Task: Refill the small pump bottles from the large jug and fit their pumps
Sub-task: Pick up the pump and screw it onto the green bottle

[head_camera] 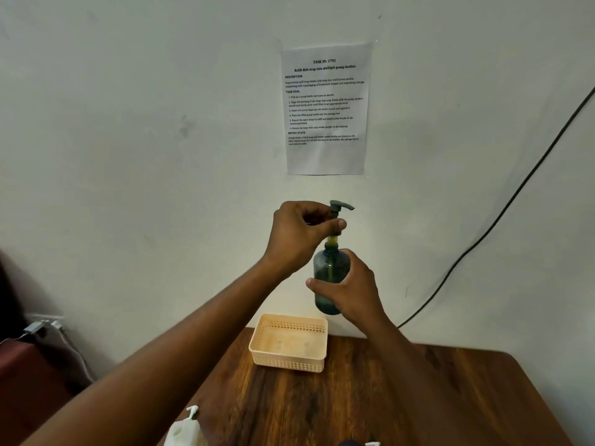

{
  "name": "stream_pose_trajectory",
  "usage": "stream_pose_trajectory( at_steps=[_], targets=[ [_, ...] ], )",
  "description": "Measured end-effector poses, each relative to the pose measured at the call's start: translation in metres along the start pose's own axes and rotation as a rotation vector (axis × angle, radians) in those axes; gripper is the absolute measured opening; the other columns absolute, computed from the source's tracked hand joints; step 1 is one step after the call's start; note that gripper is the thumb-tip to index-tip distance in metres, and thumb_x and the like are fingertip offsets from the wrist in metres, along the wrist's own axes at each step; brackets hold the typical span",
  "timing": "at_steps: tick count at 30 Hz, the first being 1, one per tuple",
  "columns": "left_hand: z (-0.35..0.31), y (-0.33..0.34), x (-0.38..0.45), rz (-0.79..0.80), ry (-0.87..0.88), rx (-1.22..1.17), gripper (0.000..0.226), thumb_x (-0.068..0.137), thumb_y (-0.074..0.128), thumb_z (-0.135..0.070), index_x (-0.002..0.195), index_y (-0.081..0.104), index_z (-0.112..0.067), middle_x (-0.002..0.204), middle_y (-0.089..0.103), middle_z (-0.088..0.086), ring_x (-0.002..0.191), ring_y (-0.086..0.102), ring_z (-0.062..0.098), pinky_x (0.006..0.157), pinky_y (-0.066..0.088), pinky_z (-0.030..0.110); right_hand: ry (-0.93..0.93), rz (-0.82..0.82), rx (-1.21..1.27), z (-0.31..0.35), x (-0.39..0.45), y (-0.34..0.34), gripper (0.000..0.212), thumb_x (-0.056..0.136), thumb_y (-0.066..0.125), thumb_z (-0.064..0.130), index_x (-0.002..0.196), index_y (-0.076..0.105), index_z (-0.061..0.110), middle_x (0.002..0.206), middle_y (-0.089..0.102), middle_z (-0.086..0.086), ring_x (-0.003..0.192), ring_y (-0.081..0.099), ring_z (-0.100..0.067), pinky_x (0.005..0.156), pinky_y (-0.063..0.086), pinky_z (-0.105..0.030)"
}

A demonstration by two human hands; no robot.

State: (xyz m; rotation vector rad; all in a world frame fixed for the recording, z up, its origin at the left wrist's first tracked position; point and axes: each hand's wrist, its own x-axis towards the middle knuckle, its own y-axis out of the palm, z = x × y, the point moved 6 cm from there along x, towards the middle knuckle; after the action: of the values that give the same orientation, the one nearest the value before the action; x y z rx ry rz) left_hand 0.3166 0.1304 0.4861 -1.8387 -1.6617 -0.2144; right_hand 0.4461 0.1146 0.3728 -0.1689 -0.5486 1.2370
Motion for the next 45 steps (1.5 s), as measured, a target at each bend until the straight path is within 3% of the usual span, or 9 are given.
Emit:
stream_pose_trajectory(
  at_steps=[3, 7, 21, 25, 28, 30, 34, 39, 45],
  targets=[
    [0.002, 0.001, -0.007, -0.009, -0.017, 0.002, 0.021, 0.089, 0.083, -0.021, 0.107, 0.083, -0.010, 0.097, 0.082, 0.002, 0.088, 0.079, 0.015, 0.089, 0.064, 0.031, -0.005, -0.006, -0.008, 0.005, 0.000, -0.002, 0.068, 0.069, 0.083, 0.055, 0.118, 0.038, 0.045, 0.116, 0.048, 0.020, 0.100, 0.049, -0.007, 0.080, 0.039, -0.018],
    [0.005, 0.001, -0.013, -0.029, -0.026, -0.001, 0.023, 0.089, 0.083, -0.021, 0.108, 0.083, -0.008, 0.100, 0.082, 0.005, 0.092, 0.078, 0.019, 0.093, 0.064, 0.038, -0.010, -0.022, -0.018, 0.011, 0.001, -0.004, 0.068, 0.067, 0.083, 0.057, 0.116, 0.038, 0.046, 0.113, 0.047, 0.021, 0.098, 0.050, -0.006, 0.071, 0.035, -0.011],
    [0.010, 0.001, -0.018, 0.011, -0.053, -0.030, 0.013, 0.091, 0.080, -0.016, 0.104, 0.082, -0.015, 0.093, 0.079, -0.010, 0.087, 0.075, 0.000, 0.077, 0.056, 0.009, -0.022, -0.030, -0.009, 0.019, -0.004, -0.009, 0.064, 0.065, 0.086, 0.053, 0.113, 0.044, 0.043, 0.104, 0.052, 0.023, 0.090, 0.053, -0.004, 0.065, 0.035, -0.007],
    [0.003, -0.001, -0.013, 0.055, -0.069, -0.028, 0.028, 0.089, 0.083, -0.023, 0.115, 0.079, -0.015, 0.107, 0.078, 0.000, 0.100, 0.074, 0.015, 0.090, 0.060, 0.025, -0.022, -0.038, -0.006, 0.024, -0.003, -0.010, 0.063, 0.067, 0.085, 0.052, 0.114, 0.044, 0.043, 0.109, 0.053, 0.021, 0.095, 0.053, -0.006, 0.066, 0.035, -0.008],
    [-0.003, -0.003, -0.011, 0.021, -0.049, -0.018, 0.034, 0.079, 0.091, -0.023, 0.109, 0.075, -0.025, 0.098, 0.074, -0.001, 0.092, 0.072, 0.018, 0.080, 0.061, 0.019, -0.033, -0.035, -0.011, 0.029, -0.002, -0.011, 0.067, 0.068, 0.084, 0.052, 0.121, 0.044, 0.041, 0.112, 0.051, 0.021, 0.098, 0.051, -0.004, 0.068, 0.033, -0.007],
    [-0.005, -0.004, -0.008, 0.040, -0.056, -0.008, 0.036, 0.078, 0.092, -0.017, 0.110, 0.076, -0.017, 0.095, 0.075, 0.000, 0.089, 0.074, 0.019, 0.083, 0.064, 0.023, -0.036, -0.030, -0.004, 0.031, -0.003, -0.011, 0.068, 0.067, 0.085, 0.052, 0.121, 0.045, 0.041, 0.112, 0.051, 0.021, 0.097, 0.051, -0.004, 0.068, 0.034, -0.007],
    [-0.007, -0.007, 0.000, 0.226, -0.051, -0.108, 0.041, 0.086, 0.079, 0.009, 0.124, 0.071, -0.004, 0.104, 0.081, 0.009, 0.095, 0.080, 0.016, 0.083, 0.064, 0.025, -0.030, -0.020, 0.020, 0.031, -0.003, -0.015, 0.065, 0.066, 0.085, 0.051, 0.115, 0.044, 0.042, 0.110, 0.053, 0.018, 0.090, 0.055, -0.006, 0.066, 0.040, -0.010],
    [-0.007, -0.007, 0.003, 0.356, -0.076, -0.163, 0.062, 0.093, 0.070, 0.010, 0.149, 0.054, -0.011, 0.119, 0.079, 0.007, 0.111, 0.076, 0.016, 0.100, 0.060, 0.031, -0.034, -0.020, 0.037, 0.035, -0.002, -0.016, 0.064, 0.067, 0.085, 0.050, 0.116, 0.046, 0.040, 0.111, 0.054, 0.017, 0.091, 0.055, -0.007, 0.067, 0.042, -0.011],
    [-0.004, -0.005, -0.007, 0.042, -0.075, -0.129, 0.089, 0.073, 0.096, -0.020, 0.148, 0.049, -0.030, 0.112, 0.071, -0.007, 0.102, 0.072, 0.010, 0.077, 0.057, 0.012, -0.068, -0.061, 0.018, 0.041, -0.002, -0.015, 0.065, 0.069, 0.085, 0.050, 0.120, 0.047, 0.041, 0.112, 0.053, 0.021, 0.095, 0.053, -0.003, 0.073, 0.037, -0.009]
  ],
)
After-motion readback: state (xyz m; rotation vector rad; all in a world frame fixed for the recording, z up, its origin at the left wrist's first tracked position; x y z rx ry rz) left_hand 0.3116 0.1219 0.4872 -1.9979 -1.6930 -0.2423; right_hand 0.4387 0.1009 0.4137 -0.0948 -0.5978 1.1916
